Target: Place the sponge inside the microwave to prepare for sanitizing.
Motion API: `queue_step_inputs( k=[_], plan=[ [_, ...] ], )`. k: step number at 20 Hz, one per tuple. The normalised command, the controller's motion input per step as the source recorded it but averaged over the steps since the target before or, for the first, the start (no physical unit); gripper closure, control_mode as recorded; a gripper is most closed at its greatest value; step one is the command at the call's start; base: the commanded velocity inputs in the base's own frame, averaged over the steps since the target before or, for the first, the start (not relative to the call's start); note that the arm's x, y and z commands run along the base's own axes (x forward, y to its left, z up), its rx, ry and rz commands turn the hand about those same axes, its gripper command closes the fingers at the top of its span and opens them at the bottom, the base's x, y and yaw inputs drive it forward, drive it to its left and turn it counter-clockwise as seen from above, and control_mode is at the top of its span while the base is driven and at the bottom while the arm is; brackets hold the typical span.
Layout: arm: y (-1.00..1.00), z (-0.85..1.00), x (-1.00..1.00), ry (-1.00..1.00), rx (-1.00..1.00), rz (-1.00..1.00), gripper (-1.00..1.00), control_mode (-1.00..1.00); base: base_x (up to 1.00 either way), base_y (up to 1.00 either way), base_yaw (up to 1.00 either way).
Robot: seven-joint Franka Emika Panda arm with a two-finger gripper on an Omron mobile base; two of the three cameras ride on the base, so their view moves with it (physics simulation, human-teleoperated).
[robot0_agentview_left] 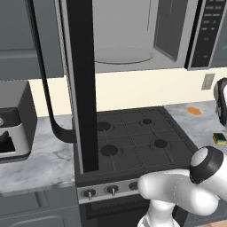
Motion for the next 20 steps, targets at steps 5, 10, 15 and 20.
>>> queue_step_inputs(
  k=[5,10,15,20],
  plan=[
    [-0.20,-0.23,0.20,-0.05,0.00,0.00,-1.00,-1.00,0.00,0.00,0.00],
    [-0.11,-0.16,0.30,-0.03,0.00,0.00,-1.00,-1.00,0.00,0.00,0.00],
    [-0.28,-0.23,0.33,-0.01,0.01,0.00,-1.00,-1.00,0.00,0.00,0.00],
    [-0.35,-0.20,0.32,-0.01,0.01,0.00,-1.00,-1.00,0.00,0.00,0.00]
  ],
)
